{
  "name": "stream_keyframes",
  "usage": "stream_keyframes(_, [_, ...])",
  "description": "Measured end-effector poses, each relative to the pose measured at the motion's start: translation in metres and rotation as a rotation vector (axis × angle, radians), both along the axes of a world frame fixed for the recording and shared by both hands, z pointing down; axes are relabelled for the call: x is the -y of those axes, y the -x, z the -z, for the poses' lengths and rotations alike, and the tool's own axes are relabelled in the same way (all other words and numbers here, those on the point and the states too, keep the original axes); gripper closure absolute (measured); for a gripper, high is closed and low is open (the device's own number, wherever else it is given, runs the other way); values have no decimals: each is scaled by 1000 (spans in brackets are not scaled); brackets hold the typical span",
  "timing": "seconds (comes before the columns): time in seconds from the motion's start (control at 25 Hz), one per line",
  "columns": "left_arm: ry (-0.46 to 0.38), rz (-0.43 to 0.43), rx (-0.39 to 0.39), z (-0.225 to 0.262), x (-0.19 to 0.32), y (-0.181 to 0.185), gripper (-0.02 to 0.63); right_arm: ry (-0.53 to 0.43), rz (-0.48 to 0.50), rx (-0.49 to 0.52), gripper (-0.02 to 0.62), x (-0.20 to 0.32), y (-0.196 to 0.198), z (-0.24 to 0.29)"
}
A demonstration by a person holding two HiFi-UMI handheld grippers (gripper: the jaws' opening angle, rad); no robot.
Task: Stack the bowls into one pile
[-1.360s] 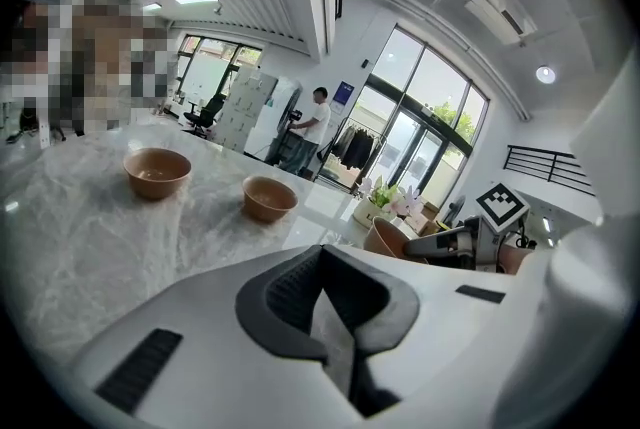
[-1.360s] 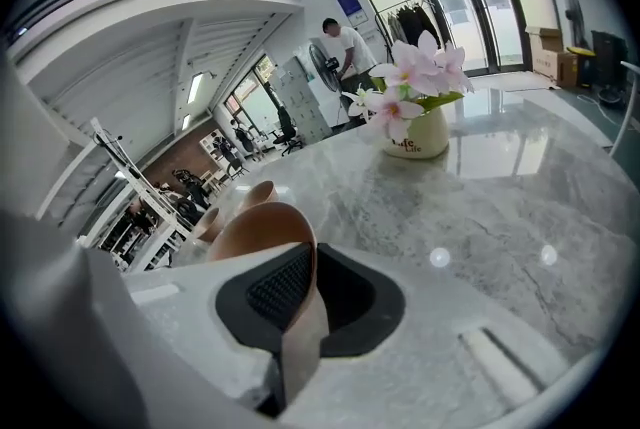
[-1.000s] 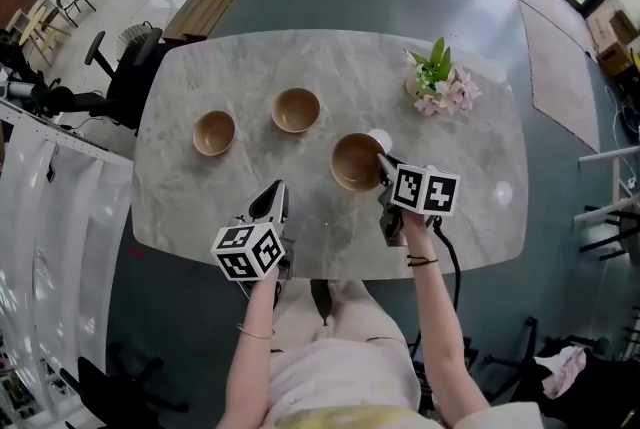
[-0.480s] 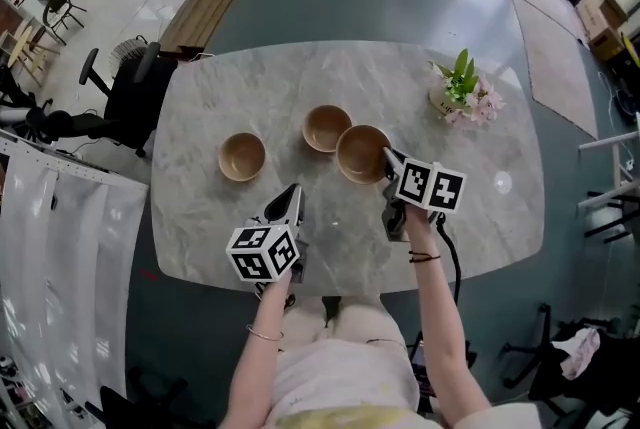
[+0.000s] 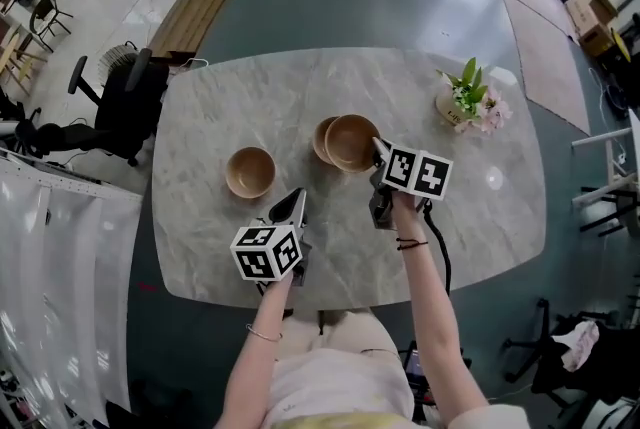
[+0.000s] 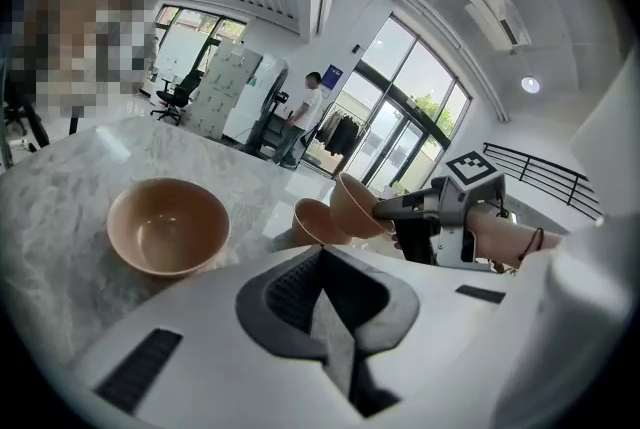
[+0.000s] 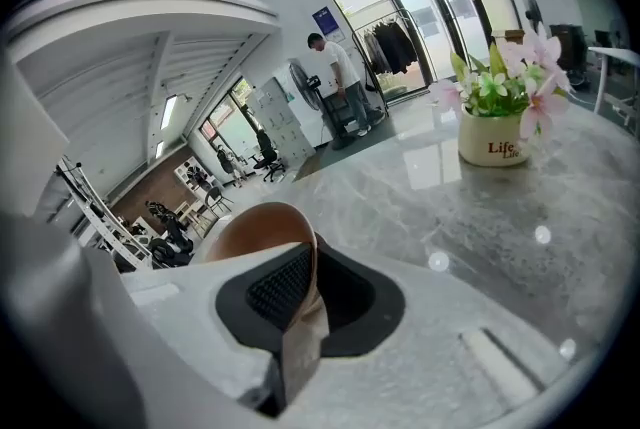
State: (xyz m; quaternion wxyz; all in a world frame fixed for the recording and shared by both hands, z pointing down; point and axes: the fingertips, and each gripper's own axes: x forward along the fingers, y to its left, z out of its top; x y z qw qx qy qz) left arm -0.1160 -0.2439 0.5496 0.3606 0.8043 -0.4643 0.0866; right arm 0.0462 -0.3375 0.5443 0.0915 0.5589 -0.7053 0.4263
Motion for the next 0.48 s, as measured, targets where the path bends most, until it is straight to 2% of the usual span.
stream_keyframes(0.48, [74,25,7,-30,17,-2,606,69,80,-107,572,34,17,-42])
